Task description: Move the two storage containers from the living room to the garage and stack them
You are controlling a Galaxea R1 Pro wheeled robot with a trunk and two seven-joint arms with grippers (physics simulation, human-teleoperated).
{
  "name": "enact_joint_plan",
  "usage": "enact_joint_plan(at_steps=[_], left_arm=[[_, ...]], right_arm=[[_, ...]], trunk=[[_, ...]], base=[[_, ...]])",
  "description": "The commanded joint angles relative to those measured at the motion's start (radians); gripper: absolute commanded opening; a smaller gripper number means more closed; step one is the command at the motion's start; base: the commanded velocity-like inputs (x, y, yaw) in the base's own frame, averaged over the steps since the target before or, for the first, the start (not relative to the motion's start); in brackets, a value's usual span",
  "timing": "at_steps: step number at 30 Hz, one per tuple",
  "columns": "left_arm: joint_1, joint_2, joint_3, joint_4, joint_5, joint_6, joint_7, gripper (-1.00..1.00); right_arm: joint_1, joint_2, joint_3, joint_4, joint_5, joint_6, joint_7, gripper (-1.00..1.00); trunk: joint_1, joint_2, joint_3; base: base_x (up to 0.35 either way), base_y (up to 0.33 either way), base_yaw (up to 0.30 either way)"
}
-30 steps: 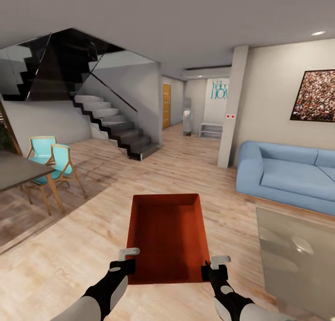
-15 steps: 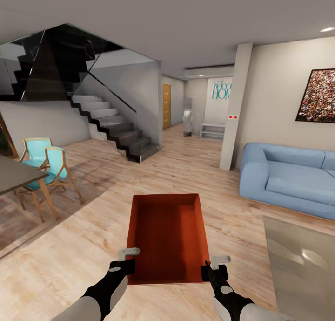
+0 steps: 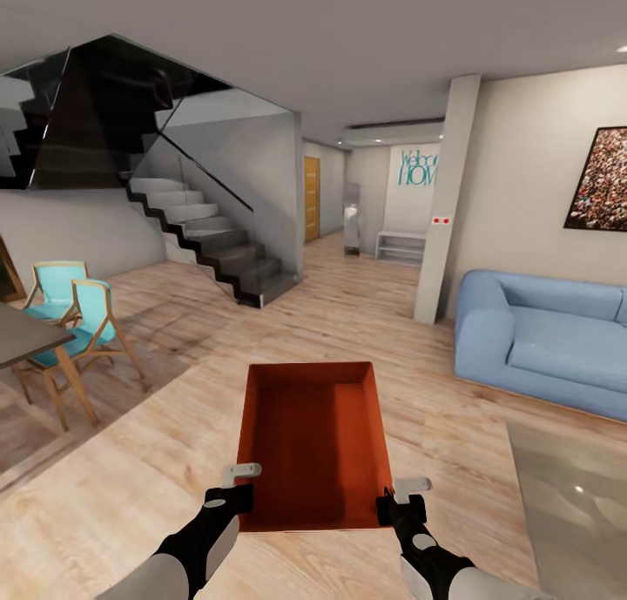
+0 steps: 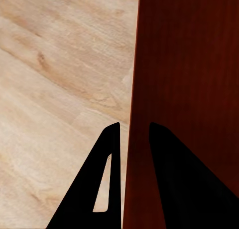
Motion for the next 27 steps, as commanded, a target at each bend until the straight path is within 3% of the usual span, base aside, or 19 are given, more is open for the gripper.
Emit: enact_joint_plan(at_steps=[1, 19, 27], left_arm=[[-0.001, 0.001, 0.013, -0.004, -0.001, 0.007, 0.012, -1.00], [-0.001, 0.001, 0.013, -0.004, -0.001, 0.007, 0.012, -1.00], [-0.001, 0.001, 0.013, -0.004, -0.001, 0.007, 0.012, -1.00]], right_arm=[[-0.001, 0.000, -0.033, 0.002, -0.031, -0.009, -0.011, -1.00], [-0.001, 0.000, -0.033, 0.002, -0.031, -0.009, -0.011, -1.00], [-0.001, 0.000, -0.033, 0.002, -0.031, -0.009, -0.011, -1.00]], trunk=[[0.001, -0.001, -0.001], [0.001, -0.001, -0.001], [0.001, -0.001, -0.001]], base=[[0.321, 0.000, 0.000], [0.321, 0.000, 0.000], [0.321, 0.000, -0.148]])
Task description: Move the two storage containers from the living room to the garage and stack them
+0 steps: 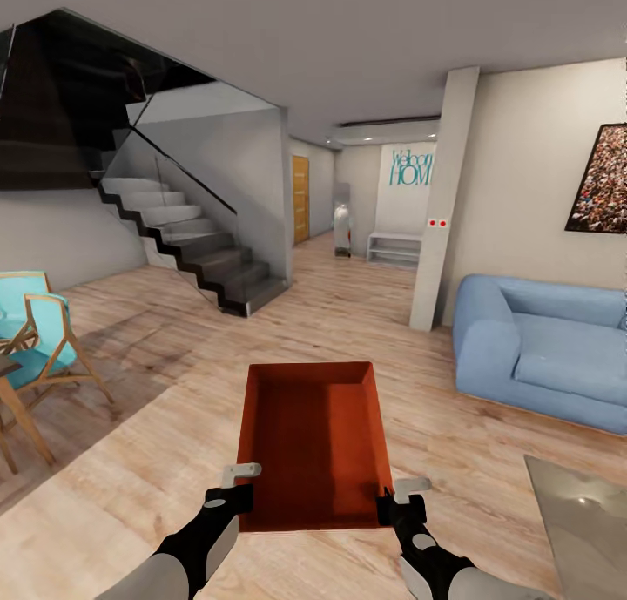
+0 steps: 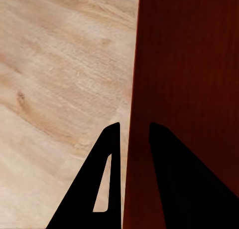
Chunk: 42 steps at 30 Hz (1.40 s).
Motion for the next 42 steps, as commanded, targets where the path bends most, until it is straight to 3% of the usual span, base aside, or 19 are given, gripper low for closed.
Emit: enact_joint_plan(at_steps=[1, 42], left_arm=[[-0.001, 0.001, 0.013, -0.004, -0.001, 0.007, 0.012, -1.00], [-0.001, 0.001, 0.013, -0.004, -0.002, 0.007, 0.012, -1.00]], right_arm=[[-0.001, 0.000, -0.033, 0.002, -0.032, -0.009, -0.009, -1.00], [-0.001, -0.001, -0.032, 0.002, -0.020, -0.008, -0.007, -1.00]], trunk=[[0.001, -0.001, -0.001], [0.001, -0.001, -0.001]], base=[[0.321, 0.000, -0.058], [0.321, 0.000, -0.003]])
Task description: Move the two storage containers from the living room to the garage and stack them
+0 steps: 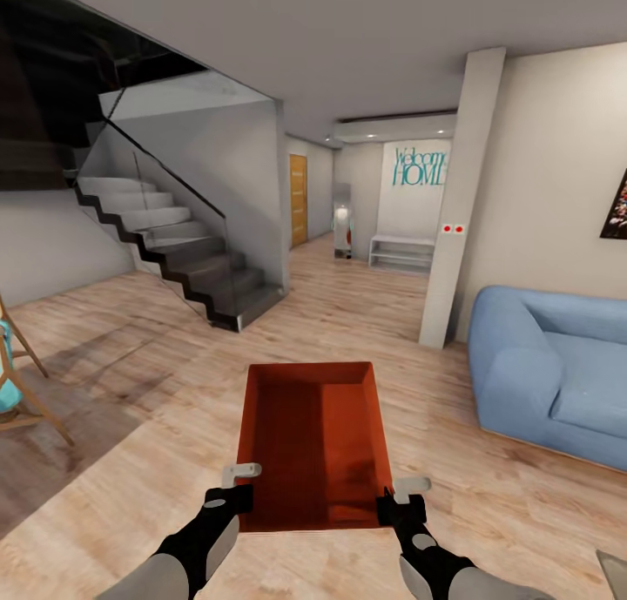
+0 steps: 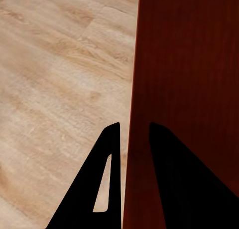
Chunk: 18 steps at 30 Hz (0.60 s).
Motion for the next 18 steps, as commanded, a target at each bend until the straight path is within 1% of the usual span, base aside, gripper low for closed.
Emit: enact_joint_plan(at_steps=[1, 18], left_arm=[[-0.001, 0.001, 0.012, -0.004, -0.002, 0.006, 0.012, -1.00], [-0.001, 0.001, 0.012, -0.004, -0.002, 0.006, 0.012, -1.00]], right_arm=[[-0.001, 0.000, -0.022, 0.003, -0.031, -0.009, -0.007, -1.00], [-0.001, 0.000, -0.021, 0.003, -0.031, -0.010, -0.008, -1.00]], trunk=[[0.001, -0.001, -0.001], [0.001, -0.001, -0.001]], base=[[0.321, 0.000, 0.000], [0.322, 0.000, 0.000]])
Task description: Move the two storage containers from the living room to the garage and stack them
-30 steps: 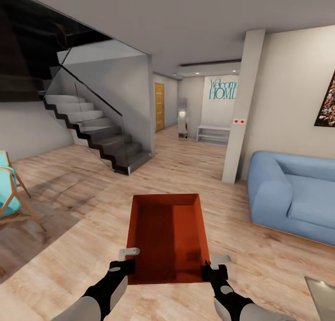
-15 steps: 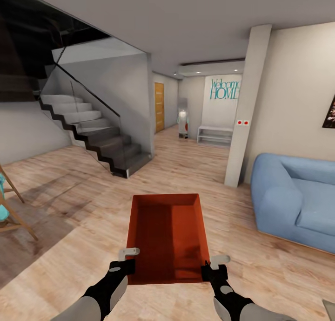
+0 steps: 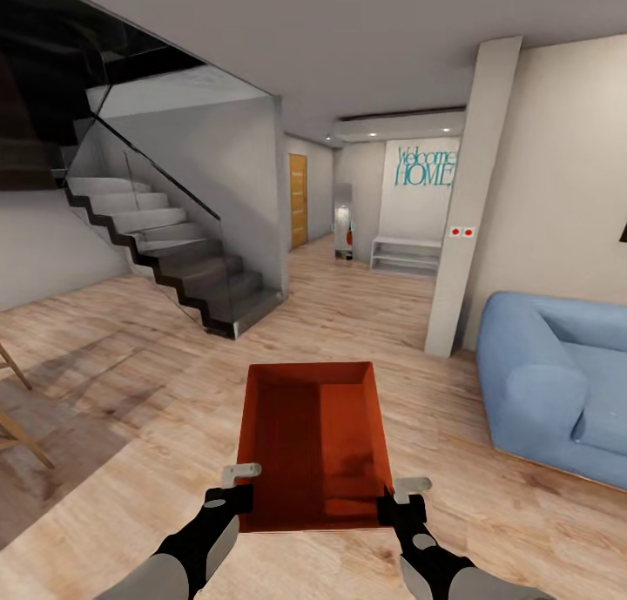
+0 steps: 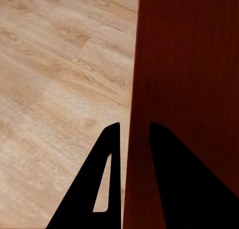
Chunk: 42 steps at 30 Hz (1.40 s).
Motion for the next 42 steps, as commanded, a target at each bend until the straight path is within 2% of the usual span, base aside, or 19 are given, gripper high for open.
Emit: enact_joint_plan(at_steps=[1, 12, 42], left_arm=[[-0.001, 0.001, 0.012, -0.004, -0.002, 0.007, 0.012, -1.00], [-0.001, 0.001, 0.012, -0.004, -0.002, 0.007, 0.012, -1.00], [-0.001, 0.001, 0.012, -0.004, -0.001, 0.007, 0.012, -1.00]], right_arm=[[-0.001, 0.000, -0.019, 0.002, -0.031, -0.009, -0.009, -1.00], [-0.001, 0.000, -0.020, 0.002, -0.035, -0.010, -0.009, -1.00], [-0.001, 0.000, -0.020, 0.002, -0.037, -0.008, -0.009, -1.00]], trunk=[[0.001, -0.001, -0.001], [0.001, -0.001, -0.001], [0.001, -0.001, -0.001]], base=[[0.322, 0.000, 0.000], [0.322, 0.000, -0.067], [0.322, 0.000, -0.002]])
